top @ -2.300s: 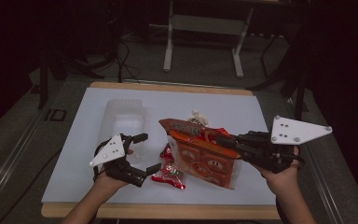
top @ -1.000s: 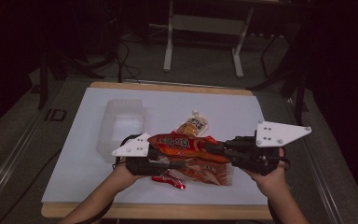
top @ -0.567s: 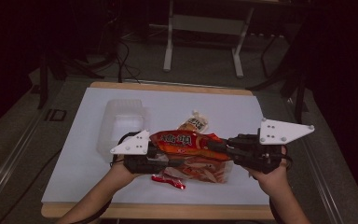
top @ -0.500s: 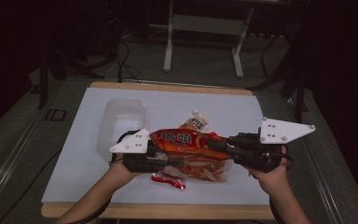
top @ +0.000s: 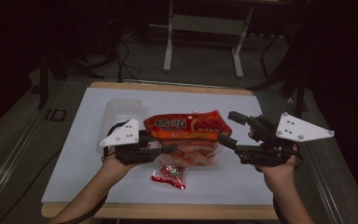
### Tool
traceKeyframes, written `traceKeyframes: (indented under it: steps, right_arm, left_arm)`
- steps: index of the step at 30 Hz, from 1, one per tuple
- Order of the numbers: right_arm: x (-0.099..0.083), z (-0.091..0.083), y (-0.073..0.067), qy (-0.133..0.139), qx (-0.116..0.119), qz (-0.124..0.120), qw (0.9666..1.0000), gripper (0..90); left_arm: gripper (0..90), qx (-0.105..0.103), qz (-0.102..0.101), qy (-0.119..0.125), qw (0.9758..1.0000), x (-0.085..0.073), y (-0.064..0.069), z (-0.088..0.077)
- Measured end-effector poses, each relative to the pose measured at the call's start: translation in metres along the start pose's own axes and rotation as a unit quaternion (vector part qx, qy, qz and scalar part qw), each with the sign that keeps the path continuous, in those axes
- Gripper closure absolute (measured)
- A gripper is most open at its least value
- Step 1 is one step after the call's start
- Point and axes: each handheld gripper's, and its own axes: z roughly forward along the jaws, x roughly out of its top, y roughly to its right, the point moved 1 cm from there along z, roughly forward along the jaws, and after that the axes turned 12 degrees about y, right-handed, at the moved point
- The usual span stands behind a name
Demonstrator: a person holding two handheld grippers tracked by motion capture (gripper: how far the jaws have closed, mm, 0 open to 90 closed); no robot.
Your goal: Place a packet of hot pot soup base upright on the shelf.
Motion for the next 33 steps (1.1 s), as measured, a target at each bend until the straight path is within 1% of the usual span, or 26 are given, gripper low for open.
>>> traceKeyframes:
  steps: [1,3,4,5,6,7,8,9,11,13,14,15,16,17,19,20,22,24,26,27,28,29,31,32,33]
  right_arm:
    - [0.0,-0.001,0.001,-0.002,-0.008,0.001,1.0,26.5]
    - [-0.002,-0.003,0.002,0.002,-0.015,0.004,0.9999,21.4]
    - [-0.003,-0.003,0.004,0.003,-0.023,0.008,0.9997,19.3]
    - [-0.004,-0.004,0.005,0.004,-0.025,0.014,0.9996,17.5]
    - [-0.006,-0.004,0.006,0.007,-0.027,0.02,0.9994,15.9]
    - [-0.008,-0.005,0.007,0.007,-0.029,0.022,0.9993,13.8]
    - [-0.01,-0.005,0.008,0.007,-0.031,0.023,0.9992,13.8]
    - [-0.011,-0.005,0.008,0.009,-0.036,0.027,0.9989,13.6]
    - [-0.015,-0.006,0.009,0.012,-0.034,0.037,0.9987,11.9]
    - [-0.017,-0.005,0.01,0.013,-0.044,0.037,0.9983,12.2]
    - [-0.019,-0.005,0.01,0.007,-0.042,0.032,0.9986,11.5]
    - [-0.021,-0.005,0.01,0.006,-0.044,0.029,0.9986,11.4]
    - [-0.022,-0.005,0.01,0.005,-0.045,0.028,0.9986,11.4]
    - [-0.024,-0.006,0.01,0.002,-0.044,0.029,0.9986,11.4]
    - [-0.027,-0.006,0.01,-0.004,-0.048,0.021,0.9986,11.9]
    - [-0.028,-0.006,0.01,-0.004,-0.048,0.021,0.9986,12.1]
    - [-0.03,-0.006,0.01,-0.007,-0.049,0.023,0.9985,12.5]
    - [-0.032,-0.006,0.011,-0.008,-0.049,0.024,0.9985,13.2]
    - [-0.035,-0.006,0.011,-0.012,-0.05,0.024,0.9984,13.2]
    - [-0.036,-0.006,0.012,-0.012,-0.049,0.025,0.9984,13.3]
    - [-0.036,-0.006,0.012,-0.012,-0.049,0.025,0.9984,13.3]
    - [-0.037,-0.007,0.012,-0.014,-0.05,0.026,0.9983,13.3]
    - [-0.039,-0.008,0.013,-0.017,-0.051,0.032,0.9981,13.6]
    - [-0.04,-0.008,0.013,-0.019,-0.051,0.031,0.9981,13.7]
    - [-0.042,-0.007,0.013,-0.021,-0.052,0.03,0.9979,13.7]
  left_arm:
    - [71.6,0.009,0.0,0.002,1.0,0.002,-0.001,-0.002]
    - [71.6,0.029,0.004,0.002,0.9996,0.006,-0.007,-0.007]
    - [71.6,0.036,0.004,0.004,0.9993,0.008,-0.009,-0.008]
    - [71.6,0.044,0.004,0.005,0.999,0.01,-0.011,-0.01]
    - [71.6,0.052,0.008,0.007,0.9986,0.012,-0.014,-0.013]
    - [71.6,0.063,0.007,0.012,0.9979,0.014,-0.017,-0.016]
    - [71.6,0.07,0.007,0.015,0.9974,0.016,-0.019,-0.019]
    - [71.6,0.078,0.008,0.018,0.9967,0.018,-0.022,-0.021]
    - [71.6,0.093,0.01,0.022,0.9954,0.021,-0.027,-0.026]
    - [71.5,0.117,0.013,0.024,0.9928,0.026,-0.033,-0.033]
    - [71.6,0.121,0.014,0.026,0.9921,0.027,-0.035,-0.035]
    - [71.5,0.13,0.017,0.029,0.991,0.028,-0.038,-0.038]
    - [71.6,0.141,0.018,0.032,0.9892,0.03,-0.042,-0.042]
    - [71.6,0.147,0.018,0.035,0.9883,0.03,-0.044,-0.044]
    - [71.6,0.168,0.024,0.036,0.9848,0.032,-0.05,-0.051]
    - [71.5,0.176,0.024,0.037,0.9834,0.032,-0.052,-0.053]
    - [71.5,0.194,0.026,0.041,0.9798,0.032,-0.058,-0.059]
    - [71.6,0.203,0.026,0.042,0.978,0.031,-0.063,-0.064]
    - [71.6,0.22,0.029,0.046,0.9741,0.03,-0.068,-0.069]
    - [71.5,0.229,0.033,0.044,0.9718,0.029,-0.071,-0.072]
    - [71.6,0.229,0.033,0.044,0.9718,0.029,-0.071,-0.072]
    - [71.6,0.246,0.031,0.047,0.9676,0.026,-0.076,-0.076]
    - [71.5,0.263,0.028,0.052,0.9631,0.022,-0.081,-0.081]
    - [71.6,0.269,0.028,0.054,0.9611,0.019,-0.084,-0.083]
    - [71.5,0.277,0.023,0.058,0.959,0.016,-0.087,-0.085]
